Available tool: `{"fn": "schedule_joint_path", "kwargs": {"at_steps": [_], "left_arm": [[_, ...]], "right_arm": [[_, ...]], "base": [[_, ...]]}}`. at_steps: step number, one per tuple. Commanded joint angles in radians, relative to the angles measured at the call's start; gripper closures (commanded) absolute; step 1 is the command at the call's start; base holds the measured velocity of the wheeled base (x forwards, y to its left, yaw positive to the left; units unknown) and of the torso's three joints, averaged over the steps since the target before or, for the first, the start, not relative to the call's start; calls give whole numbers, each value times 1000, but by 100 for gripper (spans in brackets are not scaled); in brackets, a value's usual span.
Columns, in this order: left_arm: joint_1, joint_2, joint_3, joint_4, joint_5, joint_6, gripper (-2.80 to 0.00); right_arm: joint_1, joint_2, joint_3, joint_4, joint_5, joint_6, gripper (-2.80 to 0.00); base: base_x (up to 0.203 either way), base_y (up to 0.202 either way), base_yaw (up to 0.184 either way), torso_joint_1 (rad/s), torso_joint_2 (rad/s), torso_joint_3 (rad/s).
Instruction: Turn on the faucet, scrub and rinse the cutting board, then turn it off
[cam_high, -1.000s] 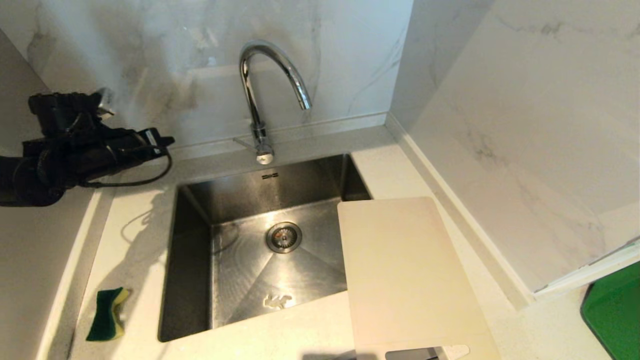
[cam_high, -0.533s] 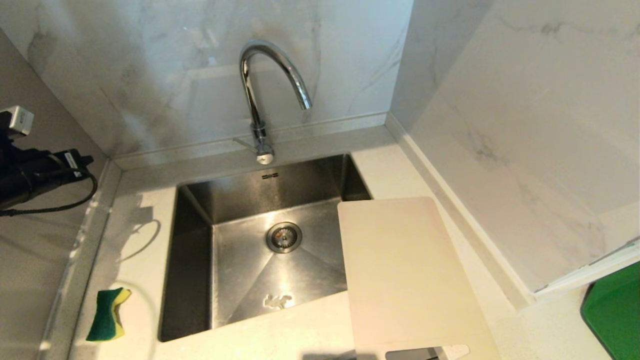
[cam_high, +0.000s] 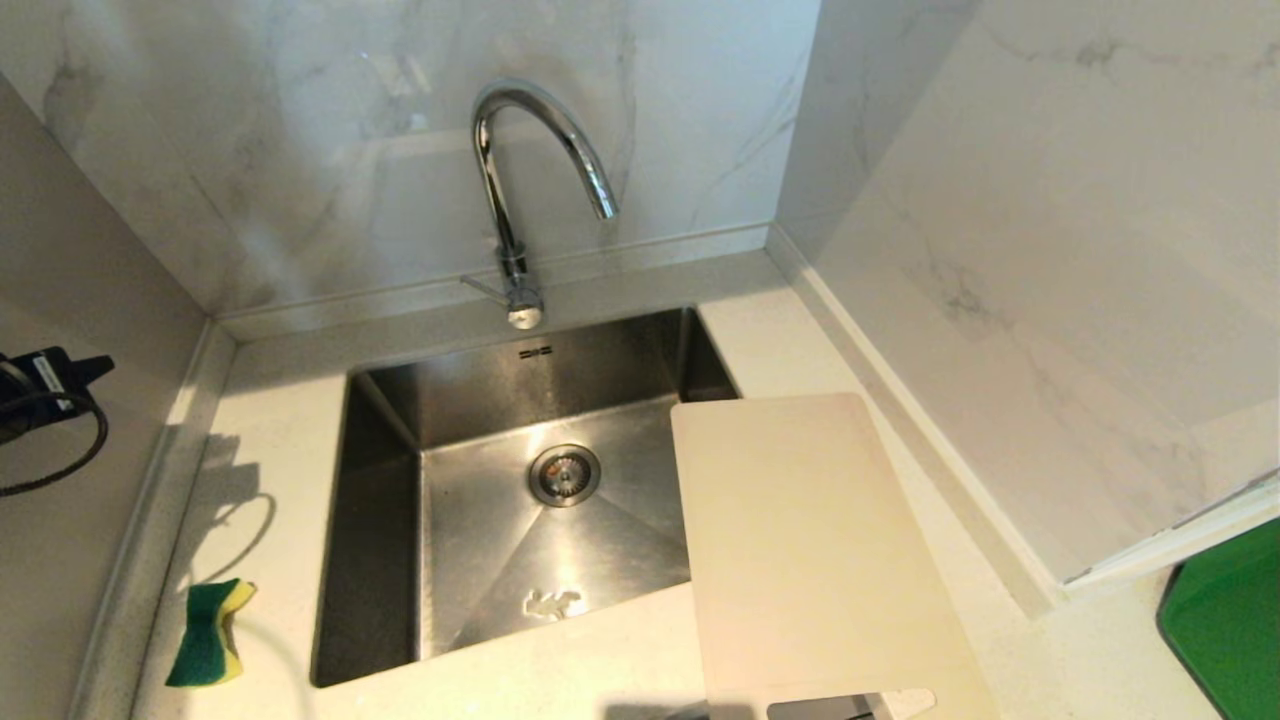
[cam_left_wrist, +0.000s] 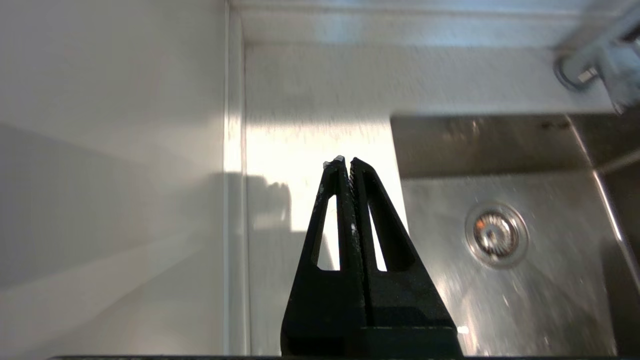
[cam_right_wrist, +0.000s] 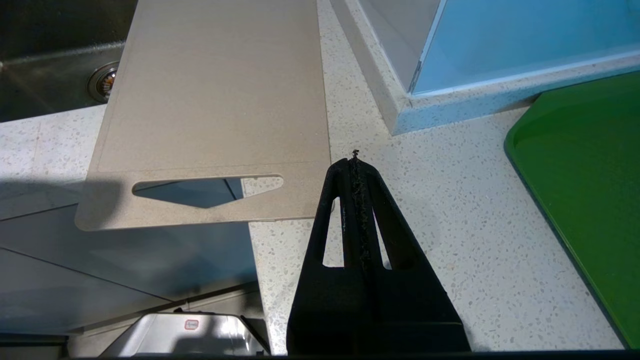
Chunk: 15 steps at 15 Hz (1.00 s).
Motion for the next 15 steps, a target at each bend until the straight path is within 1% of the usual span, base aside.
{"fn": "schedule_joint_path", "kwargs": {"at_steps": [1,2,3,4,5,6,7,8,9,10,12,15], "left_arm": [[10,-148,141,-12,-24,-1,0],[5,-197,195,-15,-49,2,0],[-17,-238,243,-16,-76,12,0],[-76,-266,275,-17,-87,27,0],[-136,-307,304,-17,-85,35,0],[-204,-361,332,-14,-65,38,0],[-262,-415,361,-8,-26,39,0],[-290,-465,392,3,16,37,0],[-303,-523,430,17,44,30,0],[-309,-585,467,32,57,20,0],[-315,-718,531,76,67,10,0],[-320,-967,599,237,69,5,0]], "right_arm": [[0,1,0,0,1,0,0],[0,1,0,0,-1,0,0],[0,1,0,0,1,0,0],[0,1,0,0,1,0,0],[0,1,0,0,-1,0,0],[0,1,0,0,-1,0,0],[0,1,0,0,-1,0,0],[0,1,0,0,0,0,0],[0,1,0,0,-1,1,0],[0,1,0,0,-1,1,0],[0,1,0,0,-1,1,0],[0,1,0,0,-1,1,0]], "base": [[0,0,0,0,0,0],[0,0,0,0,0,0],[0,0,0,0,0,0],[0,0,0,0,0,0],[0,0,0,0,0,0],[0,0,0,0,0,0],[0,0,0,0,0,0],[0,0,0,0,0,0],[0,0,0,0,0,0],[0,0,0,0,0,0],[0,0,0,0,0,0],[0,0,0,0,0,0]]}}
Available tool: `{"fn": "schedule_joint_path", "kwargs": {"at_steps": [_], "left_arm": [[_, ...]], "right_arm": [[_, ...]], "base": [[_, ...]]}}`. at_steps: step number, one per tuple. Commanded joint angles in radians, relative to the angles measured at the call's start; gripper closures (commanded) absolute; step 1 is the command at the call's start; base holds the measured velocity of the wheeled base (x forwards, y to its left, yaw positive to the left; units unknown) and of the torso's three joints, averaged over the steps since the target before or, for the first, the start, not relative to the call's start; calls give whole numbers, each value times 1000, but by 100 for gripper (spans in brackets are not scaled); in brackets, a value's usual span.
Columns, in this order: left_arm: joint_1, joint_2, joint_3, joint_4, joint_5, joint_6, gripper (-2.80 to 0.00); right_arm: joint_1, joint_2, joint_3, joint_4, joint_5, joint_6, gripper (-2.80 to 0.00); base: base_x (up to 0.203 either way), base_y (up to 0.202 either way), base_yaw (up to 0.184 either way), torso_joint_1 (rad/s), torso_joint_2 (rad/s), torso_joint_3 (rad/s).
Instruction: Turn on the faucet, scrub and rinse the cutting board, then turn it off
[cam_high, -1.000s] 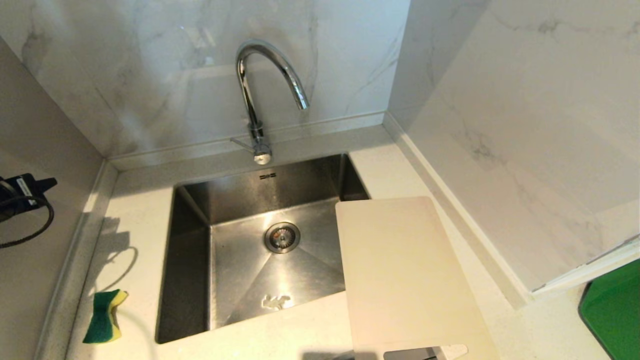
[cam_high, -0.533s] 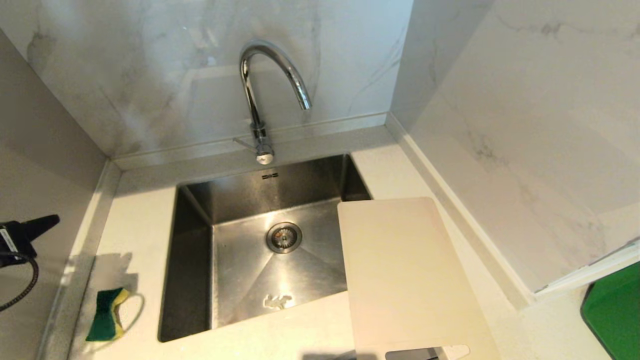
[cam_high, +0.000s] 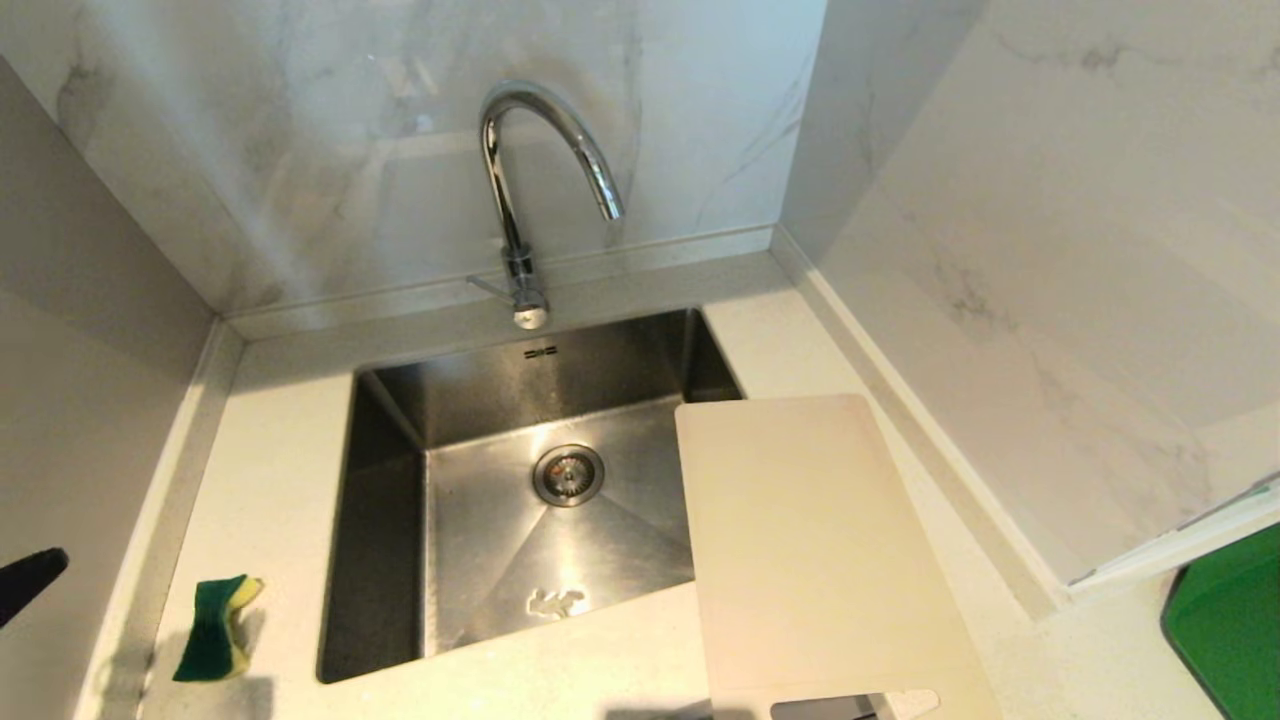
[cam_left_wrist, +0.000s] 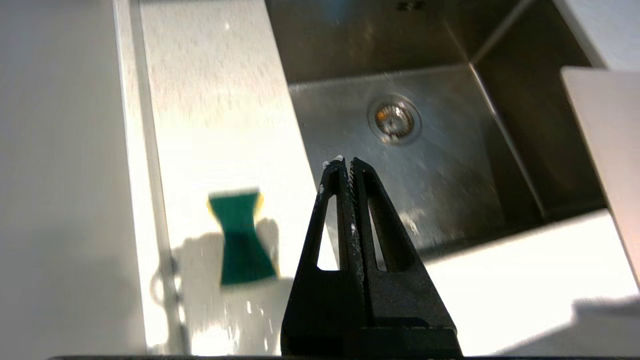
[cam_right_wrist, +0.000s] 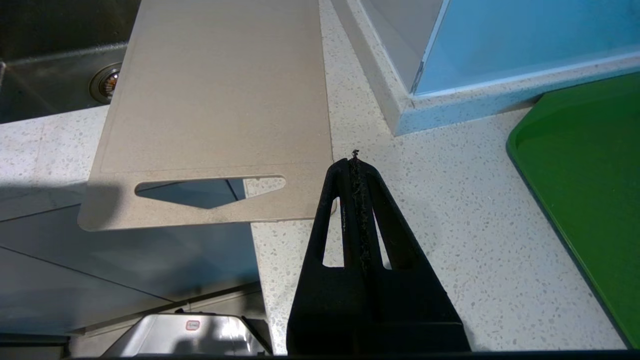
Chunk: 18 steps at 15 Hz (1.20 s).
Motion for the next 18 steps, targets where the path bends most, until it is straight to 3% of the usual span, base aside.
{"fn": "schedule_joint_path", "kwargs": {"at_steps": [1,5,7,9,11,12,15,18], "left_arm": [[-8,-284,47,127,-6,-2,0],[-95,-613,87,453,-26,4,0],[-115,-738,117,514,24,14,0],[-123,-770,155,483,176,39,0],[-125,-769,200,323,258,153,0],[-125,-769,206,316,302,196,0],[-125,-769,207,381,216,198,0],[-125,-769,207,457,196,201,0]], "right_arm": [[0,1,0,0,1,-1,0],[0,1,0,0,1,-1,0],[0,1,0,0,1,-1,0],[0,1,0,0,1,0,0],[0,1,0,0,1,1,0],[0,1,0,0,1,1,0],[0,1,0,0,1,2,0],[0,1,0,0,-1,4,0]], "base": [[0,0,0,0,0,0],[0,0,0,0,0,0],[0,0,0,0,0,0],[0,0,0,0,0,0],[0,0,0,0,0,0],[0,0,0,0,0,0],[0,0,0,0,0,0],[0,0,0,0,0,0]]}}
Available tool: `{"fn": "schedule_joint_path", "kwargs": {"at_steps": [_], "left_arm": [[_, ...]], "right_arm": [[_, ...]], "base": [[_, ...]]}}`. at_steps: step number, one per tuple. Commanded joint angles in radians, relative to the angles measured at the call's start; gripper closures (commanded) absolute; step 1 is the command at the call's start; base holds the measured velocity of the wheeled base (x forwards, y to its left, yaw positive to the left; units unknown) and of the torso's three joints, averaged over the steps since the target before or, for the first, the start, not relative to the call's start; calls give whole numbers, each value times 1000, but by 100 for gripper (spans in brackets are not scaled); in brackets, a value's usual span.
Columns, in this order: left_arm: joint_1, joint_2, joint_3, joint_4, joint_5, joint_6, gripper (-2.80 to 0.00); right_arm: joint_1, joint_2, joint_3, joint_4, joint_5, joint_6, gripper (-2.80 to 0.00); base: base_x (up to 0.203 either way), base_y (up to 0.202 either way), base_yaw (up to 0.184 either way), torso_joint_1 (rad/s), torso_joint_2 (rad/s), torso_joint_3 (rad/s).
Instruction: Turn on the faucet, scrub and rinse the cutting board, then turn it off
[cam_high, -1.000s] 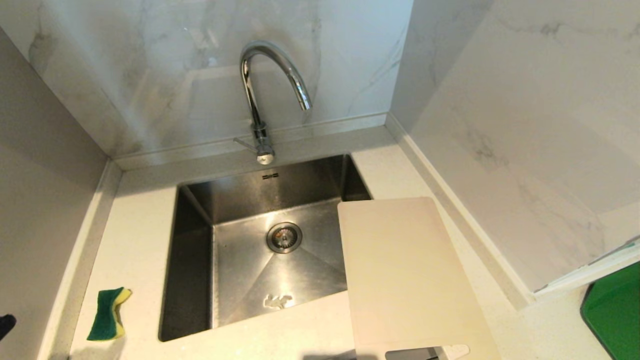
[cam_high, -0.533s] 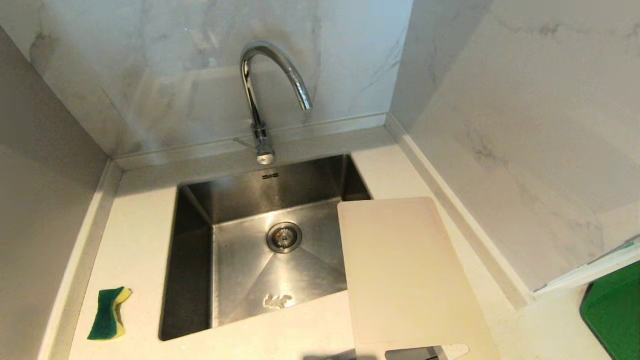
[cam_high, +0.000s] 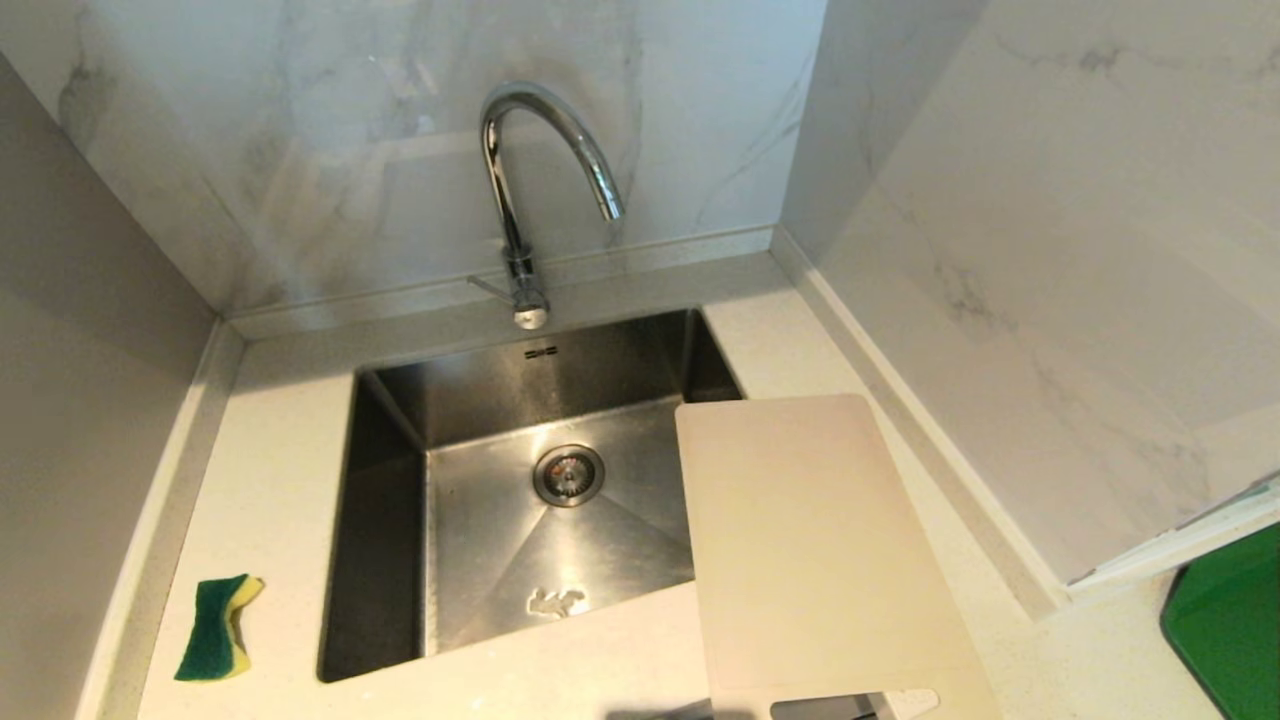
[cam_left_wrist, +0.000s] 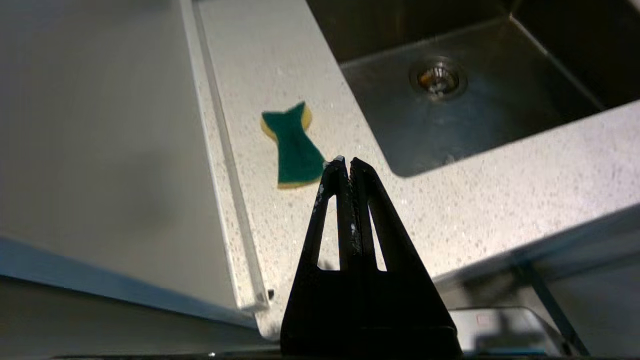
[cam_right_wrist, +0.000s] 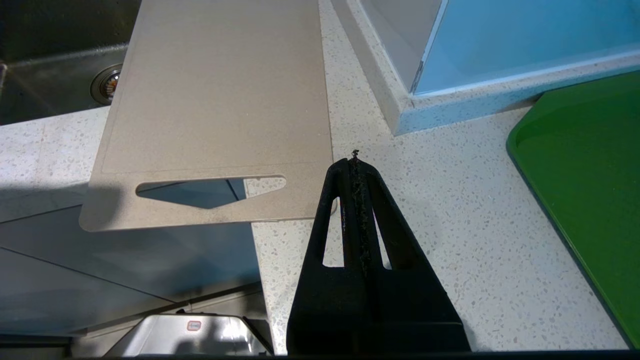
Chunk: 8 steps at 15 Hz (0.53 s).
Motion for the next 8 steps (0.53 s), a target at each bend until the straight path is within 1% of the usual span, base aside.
{"fn": "schedule_joint_path", "kwargs": {"at_steps": [1,3,8], "left_arm": [[0,2,2,-1,-2,-5,0],[0,1,4,-4,-1,-55,0],[0,1,4,-6,0,-59,0]], "right_arm": [[0,1,0,0,1,1,0],[0,3,0,-1,-1,14,0],[-2,3,0,-2,-6,20,0]], "base": [[0,0,0,0,0,0],[0,0,0,0,0,0],[0,0,0,0,0,0]]}}
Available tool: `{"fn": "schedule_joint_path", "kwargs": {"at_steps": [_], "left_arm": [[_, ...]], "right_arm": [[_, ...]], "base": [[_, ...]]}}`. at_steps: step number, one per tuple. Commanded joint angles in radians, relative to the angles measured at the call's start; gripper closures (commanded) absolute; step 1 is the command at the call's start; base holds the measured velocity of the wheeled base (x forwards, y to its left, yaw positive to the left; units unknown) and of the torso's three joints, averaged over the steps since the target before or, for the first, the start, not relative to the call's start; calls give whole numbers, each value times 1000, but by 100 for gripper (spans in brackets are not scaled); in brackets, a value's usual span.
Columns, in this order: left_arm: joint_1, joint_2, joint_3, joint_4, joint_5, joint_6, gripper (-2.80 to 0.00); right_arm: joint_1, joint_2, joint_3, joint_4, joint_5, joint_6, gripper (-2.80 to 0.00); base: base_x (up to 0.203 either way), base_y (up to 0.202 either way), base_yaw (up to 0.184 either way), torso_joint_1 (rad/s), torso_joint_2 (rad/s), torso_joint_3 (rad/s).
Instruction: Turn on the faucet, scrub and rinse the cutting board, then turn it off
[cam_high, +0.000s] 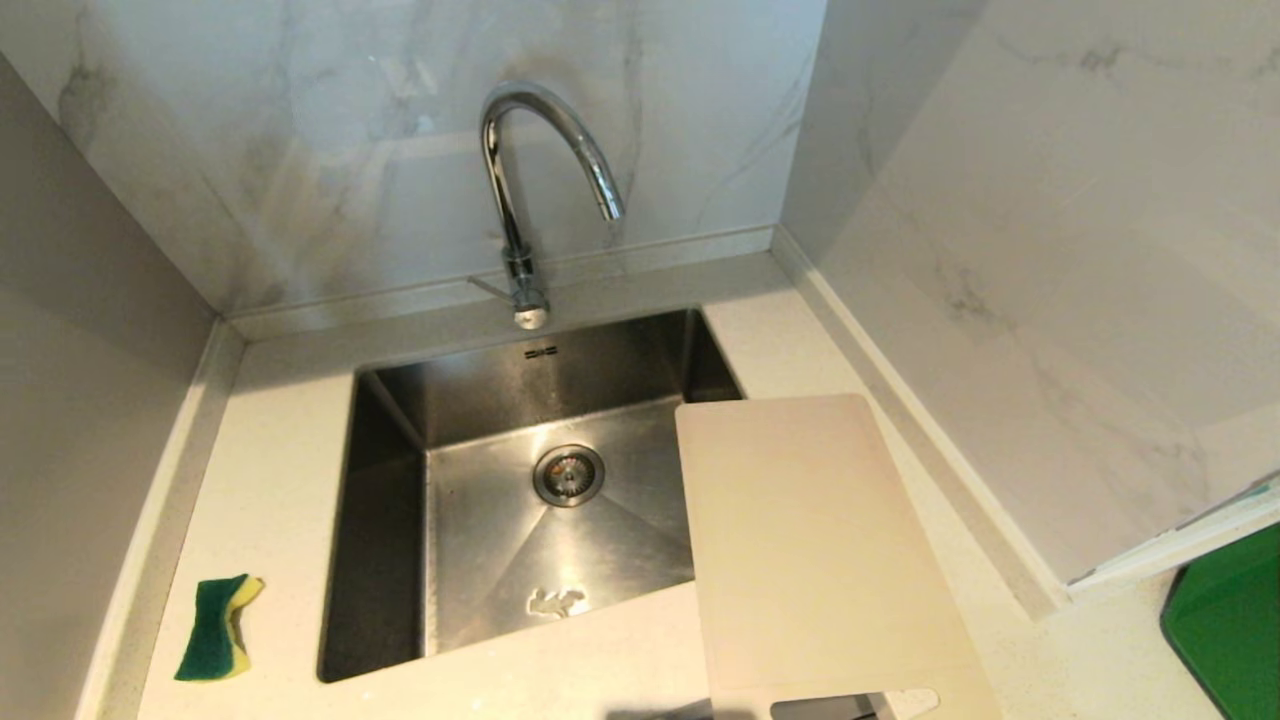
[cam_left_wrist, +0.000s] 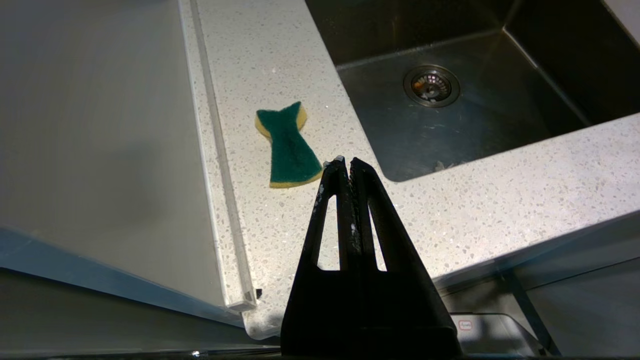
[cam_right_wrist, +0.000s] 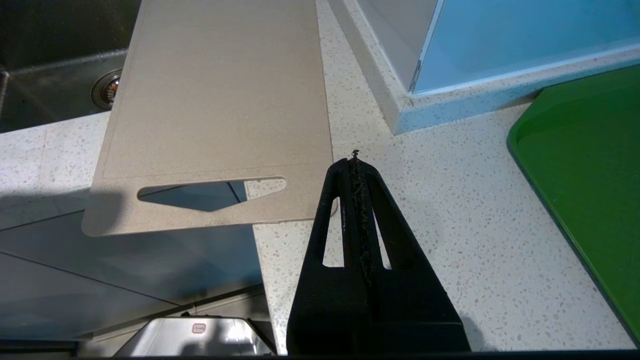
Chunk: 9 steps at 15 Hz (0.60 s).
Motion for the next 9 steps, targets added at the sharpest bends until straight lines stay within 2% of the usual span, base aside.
{"fn": "schedule_joint_path", "kwargs": {"at_steps": [1,9], "left_arm": [[0,2,3,0,0,-2,0],[0,2,3,0,2,-6,0]], "right_arm": [[0,2,0,0,0,0,0],[0,2,0,0,0,0,0]], "base": [[0,0,0,0,0,0],[0,0,0,0,0,0]]}}
